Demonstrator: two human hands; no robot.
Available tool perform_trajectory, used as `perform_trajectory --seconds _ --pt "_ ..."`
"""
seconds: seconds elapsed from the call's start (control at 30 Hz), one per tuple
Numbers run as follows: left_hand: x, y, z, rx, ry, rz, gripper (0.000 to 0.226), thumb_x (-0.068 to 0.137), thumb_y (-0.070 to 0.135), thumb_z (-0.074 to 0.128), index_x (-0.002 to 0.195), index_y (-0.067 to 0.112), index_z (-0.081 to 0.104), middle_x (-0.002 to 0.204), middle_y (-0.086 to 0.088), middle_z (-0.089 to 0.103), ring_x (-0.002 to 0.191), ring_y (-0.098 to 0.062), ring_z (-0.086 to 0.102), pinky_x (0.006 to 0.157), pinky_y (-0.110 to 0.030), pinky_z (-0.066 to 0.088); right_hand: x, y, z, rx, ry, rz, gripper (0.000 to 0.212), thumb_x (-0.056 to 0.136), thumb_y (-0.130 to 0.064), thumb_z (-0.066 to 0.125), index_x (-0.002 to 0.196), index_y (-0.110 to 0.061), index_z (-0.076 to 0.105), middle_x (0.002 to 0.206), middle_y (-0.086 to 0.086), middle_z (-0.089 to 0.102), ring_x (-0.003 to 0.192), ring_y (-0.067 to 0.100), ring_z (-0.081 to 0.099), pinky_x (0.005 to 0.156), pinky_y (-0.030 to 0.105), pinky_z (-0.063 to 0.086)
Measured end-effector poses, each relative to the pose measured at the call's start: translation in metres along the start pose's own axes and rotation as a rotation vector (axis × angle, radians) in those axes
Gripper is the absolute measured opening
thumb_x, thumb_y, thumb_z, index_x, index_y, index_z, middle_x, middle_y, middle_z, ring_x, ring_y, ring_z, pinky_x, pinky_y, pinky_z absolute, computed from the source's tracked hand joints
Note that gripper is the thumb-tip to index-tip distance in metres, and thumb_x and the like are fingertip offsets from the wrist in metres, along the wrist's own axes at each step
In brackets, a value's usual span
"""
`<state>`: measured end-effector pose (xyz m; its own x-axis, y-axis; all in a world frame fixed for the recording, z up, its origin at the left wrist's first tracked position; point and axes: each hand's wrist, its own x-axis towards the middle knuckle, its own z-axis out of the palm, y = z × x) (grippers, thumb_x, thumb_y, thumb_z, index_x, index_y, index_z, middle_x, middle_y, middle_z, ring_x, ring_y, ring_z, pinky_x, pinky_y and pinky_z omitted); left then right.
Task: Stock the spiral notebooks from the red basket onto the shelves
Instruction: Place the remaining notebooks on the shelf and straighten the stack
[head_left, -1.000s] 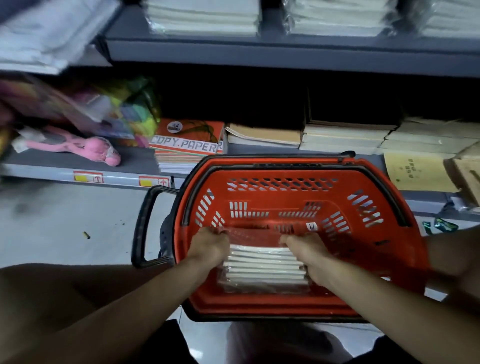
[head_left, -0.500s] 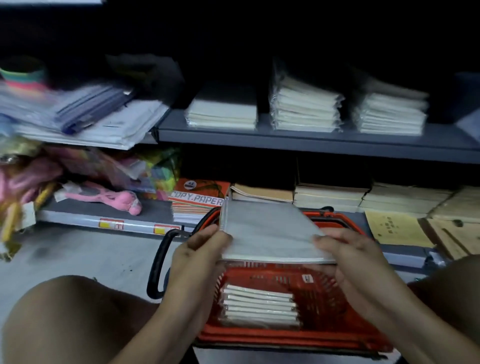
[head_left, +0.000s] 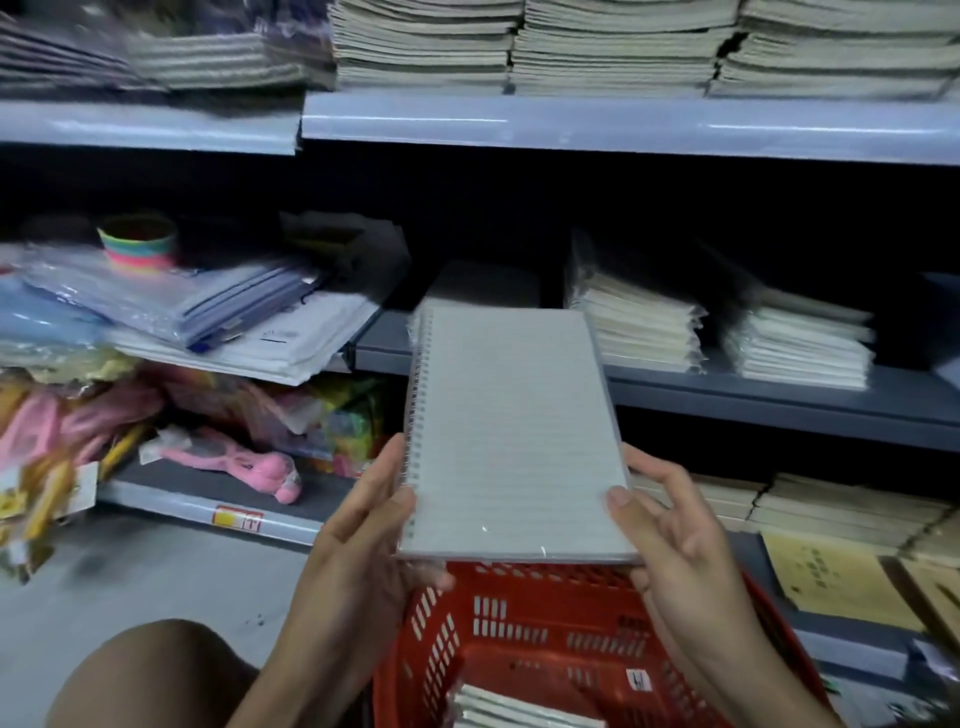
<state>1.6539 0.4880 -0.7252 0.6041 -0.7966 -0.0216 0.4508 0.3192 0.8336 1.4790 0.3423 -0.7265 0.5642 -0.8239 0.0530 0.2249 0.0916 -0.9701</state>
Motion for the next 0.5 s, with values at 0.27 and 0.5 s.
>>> perform_trajectory --seconds 0.27,0.5 --pt "0.054 0.012 -0.02 0.054 0.04 0.017 0.052 0.091 0.012 0.053 0.141 0.025 0.053 0.133 0.001 0.067 0.078 -0.015 0.065 0.048 -0.025 0.049 0.061 0.014 0.023 -0.014 -0.029 -0.011 0.032 0.094 -0.014 0.059 0.125 -0.023 0.057 0.107 0.004 0.078 0.092 0.016 0.075 0.069 0.023 0.056" --pt "0.131 0.029 -0.022 0.06 0.066 0.024 0.046 0.094 0.018 0.054 0.139 0.026 0.053 0.131 0.001 0.068 0.102 -0.021 0.06 0.064 -0.031 0.043 0.123 0.015 0.049 0.015 0.077 0.037 0.03 0.098 -0.009 0.058 0.126 -0.019 0.058 0.103 0.003 0.078 0.104 0.025 0.072 0.09 0.049 0.058"
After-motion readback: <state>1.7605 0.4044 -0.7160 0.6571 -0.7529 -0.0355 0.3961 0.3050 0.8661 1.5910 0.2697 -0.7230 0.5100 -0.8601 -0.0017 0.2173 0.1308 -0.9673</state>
